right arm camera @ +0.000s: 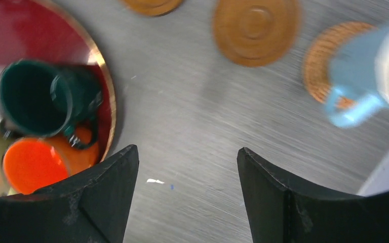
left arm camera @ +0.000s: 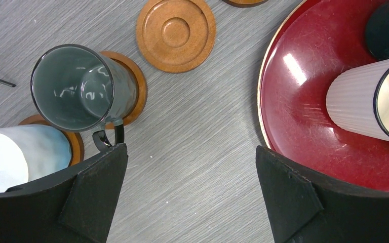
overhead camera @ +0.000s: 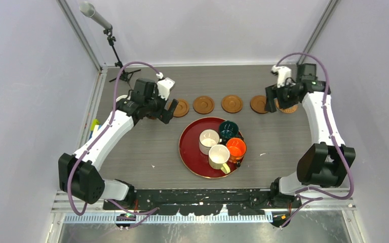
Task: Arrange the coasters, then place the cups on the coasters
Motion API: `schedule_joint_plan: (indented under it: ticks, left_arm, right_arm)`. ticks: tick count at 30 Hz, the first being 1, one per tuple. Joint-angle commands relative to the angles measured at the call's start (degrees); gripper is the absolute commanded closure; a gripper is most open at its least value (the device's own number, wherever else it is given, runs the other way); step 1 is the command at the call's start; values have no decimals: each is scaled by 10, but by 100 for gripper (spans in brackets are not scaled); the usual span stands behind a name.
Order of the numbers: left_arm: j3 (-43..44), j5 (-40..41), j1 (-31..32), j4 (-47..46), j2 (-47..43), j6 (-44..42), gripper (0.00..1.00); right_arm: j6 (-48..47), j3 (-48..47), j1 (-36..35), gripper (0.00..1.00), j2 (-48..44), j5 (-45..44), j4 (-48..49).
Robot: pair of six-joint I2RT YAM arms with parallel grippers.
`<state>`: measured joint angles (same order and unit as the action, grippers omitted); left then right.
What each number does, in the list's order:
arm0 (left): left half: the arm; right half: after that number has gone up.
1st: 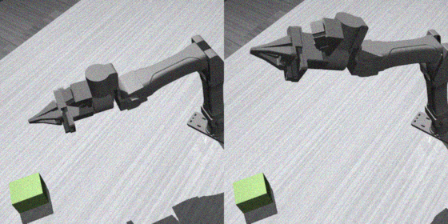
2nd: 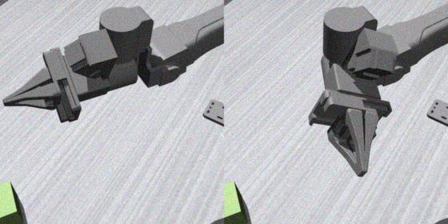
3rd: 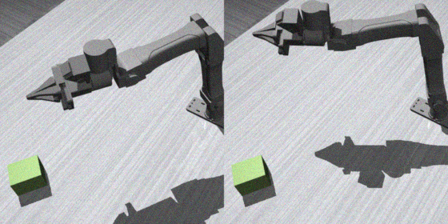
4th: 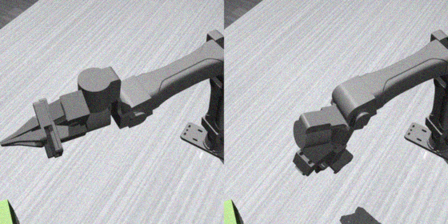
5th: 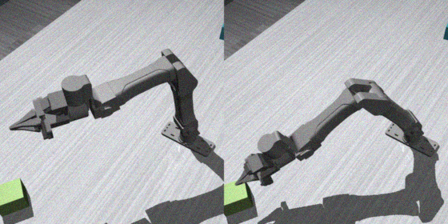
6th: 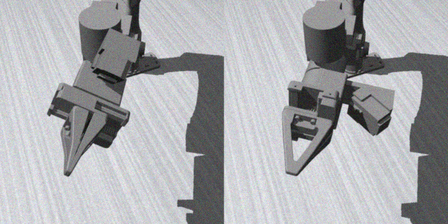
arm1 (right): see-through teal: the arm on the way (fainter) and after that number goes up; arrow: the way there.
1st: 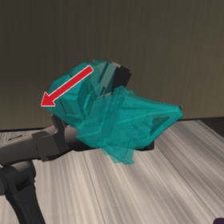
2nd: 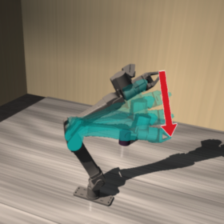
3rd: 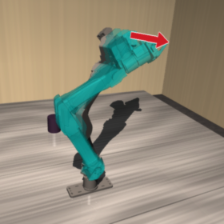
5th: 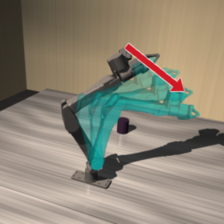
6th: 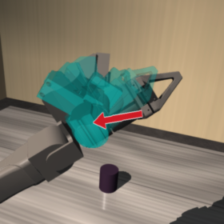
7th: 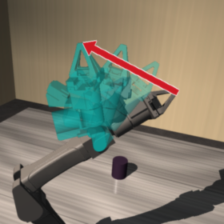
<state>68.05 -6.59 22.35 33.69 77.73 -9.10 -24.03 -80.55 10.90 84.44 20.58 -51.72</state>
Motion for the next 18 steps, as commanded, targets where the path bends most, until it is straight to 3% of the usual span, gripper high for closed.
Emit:
schedule_joint_plan:
  ticks: [1, 8, 18]
  left_arm:
    - [1, -10, -3, -5, -19, 11, 0]
    - [5, -7, -3, 1, -22, 14, 0]
    - [6, -5, -3, 3, -21, 12, 0]
  right_arm:
    - [-130, 19, -72, 25, -4, 70, -81]
    - [-192, 94, -163, 29, -10, 49, -47]
    - [-207, 168, -208, 32, -13, 36, -24]
